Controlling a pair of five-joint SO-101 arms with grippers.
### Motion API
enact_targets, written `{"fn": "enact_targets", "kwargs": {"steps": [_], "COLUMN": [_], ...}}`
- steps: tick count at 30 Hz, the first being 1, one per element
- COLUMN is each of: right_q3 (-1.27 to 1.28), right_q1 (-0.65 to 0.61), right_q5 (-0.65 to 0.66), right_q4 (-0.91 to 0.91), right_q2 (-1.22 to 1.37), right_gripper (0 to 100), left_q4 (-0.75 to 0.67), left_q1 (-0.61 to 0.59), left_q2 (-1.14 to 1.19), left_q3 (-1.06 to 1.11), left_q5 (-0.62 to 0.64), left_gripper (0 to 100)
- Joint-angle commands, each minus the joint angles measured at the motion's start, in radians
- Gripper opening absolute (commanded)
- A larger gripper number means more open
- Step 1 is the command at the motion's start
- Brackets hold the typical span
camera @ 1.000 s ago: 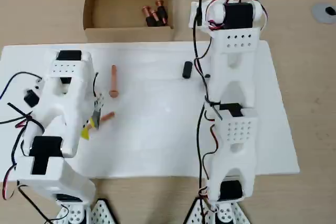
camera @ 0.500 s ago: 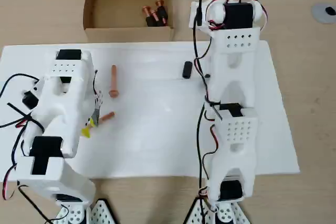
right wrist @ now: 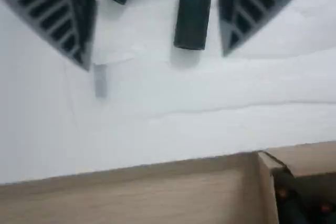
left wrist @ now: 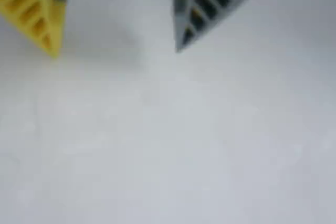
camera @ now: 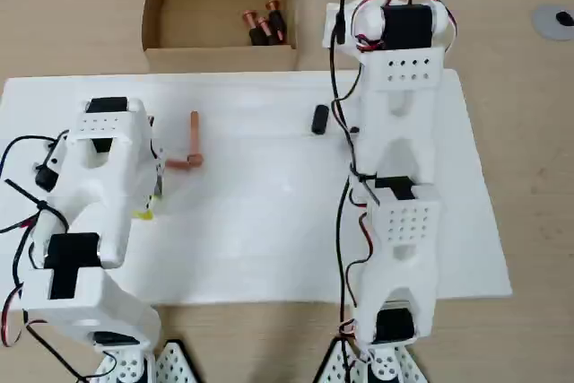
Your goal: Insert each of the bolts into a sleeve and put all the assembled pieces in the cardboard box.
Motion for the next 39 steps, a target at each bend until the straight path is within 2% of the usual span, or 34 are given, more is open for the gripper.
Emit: {"fn": "enact_targets", "kwargs": {"steps": [1, 4, 9, 12, 19, 25, 34, 39], "right_q3": [0.051, 0.12, 0.153, 0.151, 0.151, 0.154, 0.154, 0.156], "right_q1": [-0.024, -0.024, -0.024, -0.024, -0.018, -0.018, -0.016, -0.016], "right_q5": [-0.006, -0.005, -0.002, 0.057, 0.087, 0.087, 0.087, 0.087], "right_q4": [0.014, 0.014, 0.014, 0.014, 0.014, 0.014, 0.012, 0.012], "right_q2": [-0.064, -0.068, -0.068, -0.068, -0.07, -0.07, -0.065, -0.065], "right_gripper": [19.6, 19.6, 19.6, 19.6, 19.6, 19.6, 19.6, 19.6], "left_q4": [0.029, 0.081, 0.077, 0.011, -0.281, -0.422, -0.46, -0.462], "left_q1": [0.034, 0.038, 0.032, 0.032, 0.032, 0.015, -0.098, -0.083], "left_q2": [-0.027, -0.056, -0.081, -0.079, -0.077, -0.079, -0.079, -0.073], "left_q3": [-0.074, -0.186, -0.354, -0.381, -0.233, -0.072, -0.029, -0.02], "left_q5": [0.012, 0.012, 0.005, 0.003, 0.002, -0.1, -0.279, -0.364], "left_gripper": [15, 15, 16, 16, 16, 16, 16, 15]}}
